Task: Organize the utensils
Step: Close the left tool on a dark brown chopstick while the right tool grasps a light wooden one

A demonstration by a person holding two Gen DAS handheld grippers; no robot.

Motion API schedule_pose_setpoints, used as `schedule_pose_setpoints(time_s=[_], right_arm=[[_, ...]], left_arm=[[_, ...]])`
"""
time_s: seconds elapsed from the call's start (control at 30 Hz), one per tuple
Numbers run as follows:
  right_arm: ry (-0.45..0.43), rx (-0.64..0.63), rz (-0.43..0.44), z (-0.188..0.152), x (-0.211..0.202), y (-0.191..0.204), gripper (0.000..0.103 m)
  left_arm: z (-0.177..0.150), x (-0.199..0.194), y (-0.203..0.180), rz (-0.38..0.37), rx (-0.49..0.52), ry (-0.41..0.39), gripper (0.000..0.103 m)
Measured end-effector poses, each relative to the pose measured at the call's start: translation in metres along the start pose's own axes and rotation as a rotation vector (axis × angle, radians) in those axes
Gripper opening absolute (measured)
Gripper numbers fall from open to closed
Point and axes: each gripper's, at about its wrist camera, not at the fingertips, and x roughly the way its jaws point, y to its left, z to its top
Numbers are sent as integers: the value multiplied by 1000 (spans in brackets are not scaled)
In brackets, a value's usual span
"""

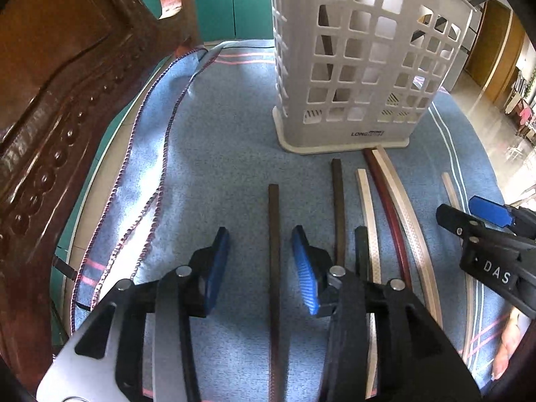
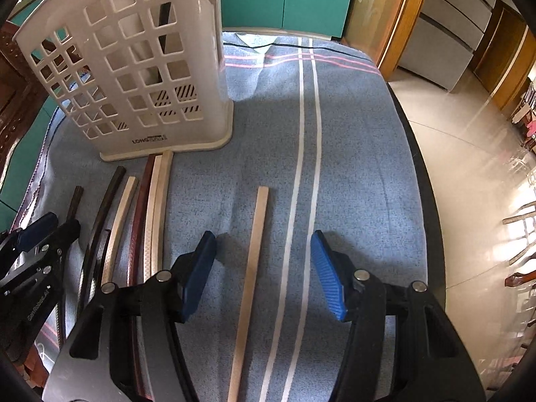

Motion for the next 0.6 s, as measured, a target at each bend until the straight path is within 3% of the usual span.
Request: schedule_pose_setpoints(time_s=[0.6], right_arm=[[1,-4,-4,-3,-2,4,57]], left_arm=[[-4,-4,-2,-15,21,18,40]])
